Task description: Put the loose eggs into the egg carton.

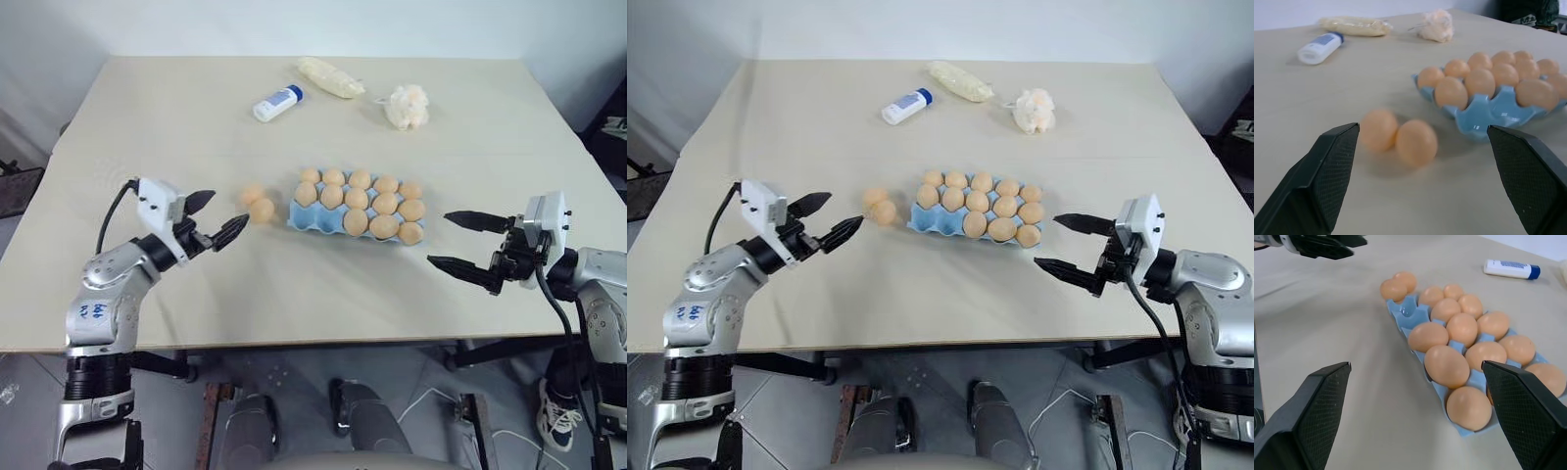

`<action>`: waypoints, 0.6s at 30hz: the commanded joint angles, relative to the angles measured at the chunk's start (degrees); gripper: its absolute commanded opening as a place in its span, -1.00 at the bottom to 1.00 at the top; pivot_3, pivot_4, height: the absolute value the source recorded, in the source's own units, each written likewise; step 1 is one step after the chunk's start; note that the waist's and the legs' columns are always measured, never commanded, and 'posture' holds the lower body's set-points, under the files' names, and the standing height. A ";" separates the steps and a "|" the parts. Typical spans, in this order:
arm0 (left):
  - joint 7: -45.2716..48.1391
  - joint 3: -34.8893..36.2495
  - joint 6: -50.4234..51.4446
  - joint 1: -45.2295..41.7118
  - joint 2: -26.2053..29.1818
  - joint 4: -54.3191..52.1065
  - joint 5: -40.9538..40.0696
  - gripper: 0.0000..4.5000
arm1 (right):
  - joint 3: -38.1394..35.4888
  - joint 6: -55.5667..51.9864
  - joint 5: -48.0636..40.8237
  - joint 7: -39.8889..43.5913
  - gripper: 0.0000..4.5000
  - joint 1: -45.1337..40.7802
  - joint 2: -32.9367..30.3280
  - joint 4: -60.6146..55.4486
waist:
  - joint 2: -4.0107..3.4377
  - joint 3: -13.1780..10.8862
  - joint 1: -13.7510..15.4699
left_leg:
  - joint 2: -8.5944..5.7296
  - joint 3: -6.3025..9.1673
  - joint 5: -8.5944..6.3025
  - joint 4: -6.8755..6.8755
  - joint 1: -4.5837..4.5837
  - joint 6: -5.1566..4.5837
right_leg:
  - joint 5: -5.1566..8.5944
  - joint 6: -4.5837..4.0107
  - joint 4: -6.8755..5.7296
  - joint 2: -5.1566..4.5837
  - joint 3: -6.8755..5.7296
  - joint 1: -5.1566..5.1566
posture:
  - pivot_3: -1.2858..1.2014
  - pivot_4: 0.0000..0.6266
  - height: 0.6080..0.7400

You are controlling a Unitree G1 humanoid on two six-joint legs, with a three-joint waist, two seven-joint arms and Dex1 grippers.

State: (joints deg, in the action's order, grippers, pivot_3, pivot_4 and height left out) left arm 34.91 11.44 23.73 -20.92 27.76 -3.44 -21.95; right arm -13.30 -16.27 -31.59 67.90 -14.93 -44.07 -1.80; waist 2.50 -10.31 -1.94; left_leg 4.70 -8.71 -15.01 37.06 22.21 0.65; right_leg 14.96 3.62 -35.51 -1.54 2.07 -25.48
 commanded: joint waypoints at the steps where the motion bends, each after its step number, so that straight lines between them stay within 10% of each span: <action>1: -3.95 -3.50 1.29 -3.31 -2.93 -0.97 1.76 0.97 | -0.23 1.34 -0.91 0.68 1.00 -1.24 0.67 -0.22 | 0.00 0.00 0.10 | 0.00 0.04 0.00 0.00 0.01 0.00 | 0.00 0.00 0.00 0.01 -0.03 -0.01 | 0.03 -0.52 1.00; 18: -24.10 -7.02 21.29 -10.79 -14.21 -3.05 6.22 0.97 | 0.21 -0.55 -0.06 -0.36 1.00 -0.98 -0.38 -0.02 | 0.00 0.00 0.21 | -0.06 0.12 0.04 0.03 0.02 -0.05 | -0.02 0.03 -0.03 0.07 -0.05 -0.01 | 0.03 -0.52 1.00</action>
State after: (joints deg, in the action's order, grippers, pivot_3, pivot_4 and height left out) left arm 12.55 3.54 43.46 -30.58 13.65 -3.78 -16.21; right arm -12.12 -16.68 -31.45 67.60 -15.86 -43.30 -0.87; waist 2.51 -10.32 -1.73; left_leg 4.63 -8.60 -14.98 37.10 22.23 0.60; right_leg 14.94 3.66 -35.54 -1.46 2.03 -25.48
